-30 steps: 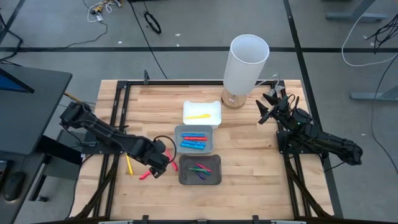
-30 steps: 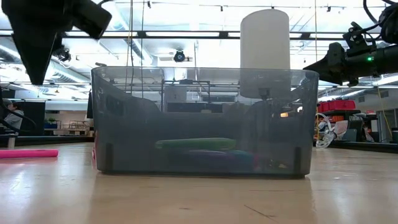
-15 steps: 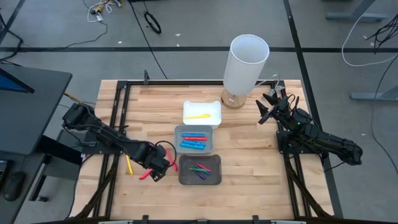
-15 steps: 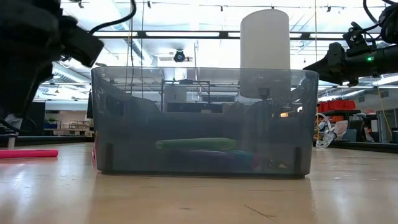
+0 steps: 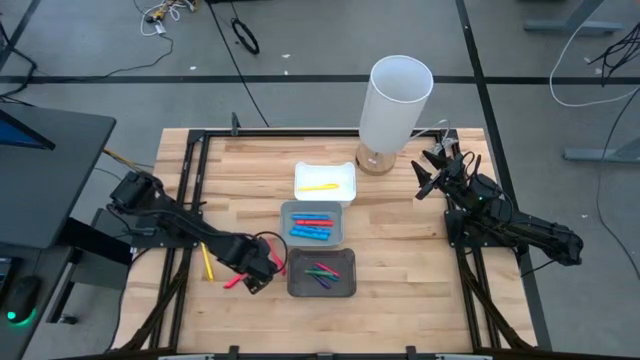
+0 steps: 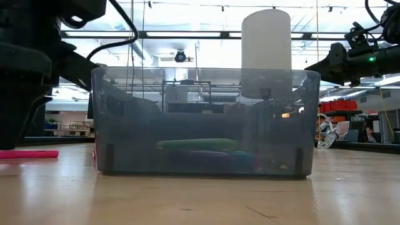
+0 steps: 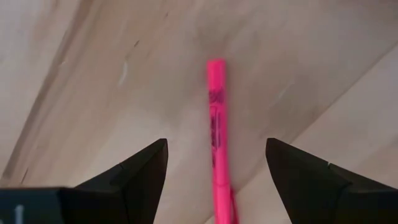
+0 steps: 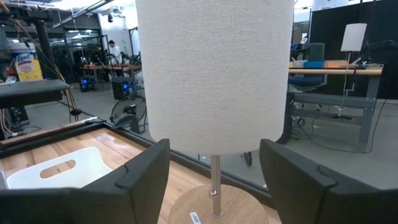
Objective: Pick & Place Markers
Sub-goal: Put the left pink marker pen into the white bin
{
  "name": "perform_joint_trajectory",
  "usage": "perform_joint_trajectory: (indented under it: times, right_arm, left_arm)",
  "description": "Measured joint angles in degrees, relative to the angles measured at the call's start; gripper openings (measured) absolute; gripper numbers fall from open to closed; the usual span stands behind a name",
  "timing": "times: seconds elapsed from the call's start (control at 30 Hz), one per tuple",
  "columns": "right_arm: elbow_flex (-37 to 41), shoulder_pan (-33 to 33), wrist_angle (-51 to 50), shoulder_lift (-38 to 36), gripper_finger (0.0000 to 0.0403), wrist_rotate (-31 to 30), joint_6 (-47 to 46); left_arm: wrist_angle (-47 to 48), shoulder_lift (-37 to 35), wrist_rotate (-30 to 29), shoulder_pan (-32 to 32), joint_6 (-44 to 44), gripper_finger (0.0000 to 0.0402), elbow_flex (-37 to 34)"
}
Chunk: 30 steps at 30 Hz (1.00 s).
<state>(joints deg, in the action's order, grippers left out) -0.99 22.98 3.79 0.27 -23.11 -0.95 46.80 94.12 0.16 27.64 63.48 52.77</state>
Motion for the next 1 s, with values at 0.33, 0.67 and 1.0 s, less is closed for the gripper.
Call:
perform_joint_trajectory:
  times: [0.33, 0.67, 1.0]
  right_arm:
    - [0.0, 0.0, 0.0, 0.0, 0.0251, 0.0, 0.0]
    - [0.0, 0.0, 0.0, 0.0, 0.0251, 0.0, 0.0]
    - [0.0, 0.0, 0.0, 0.0, 0.0251, 0.0, 0.0]
  left_arm:
    - [-3.8, 3.5, 0.0, 0.0, -1.3, 0.0275, 0.1]
    - [-4.9, 3.7, 0.7, 0.0, -3.1, 0.0249, 0.1]
    - [-5.5, 3.7, 0.9, -0.2, -2.0, 0.0157, 0.1]
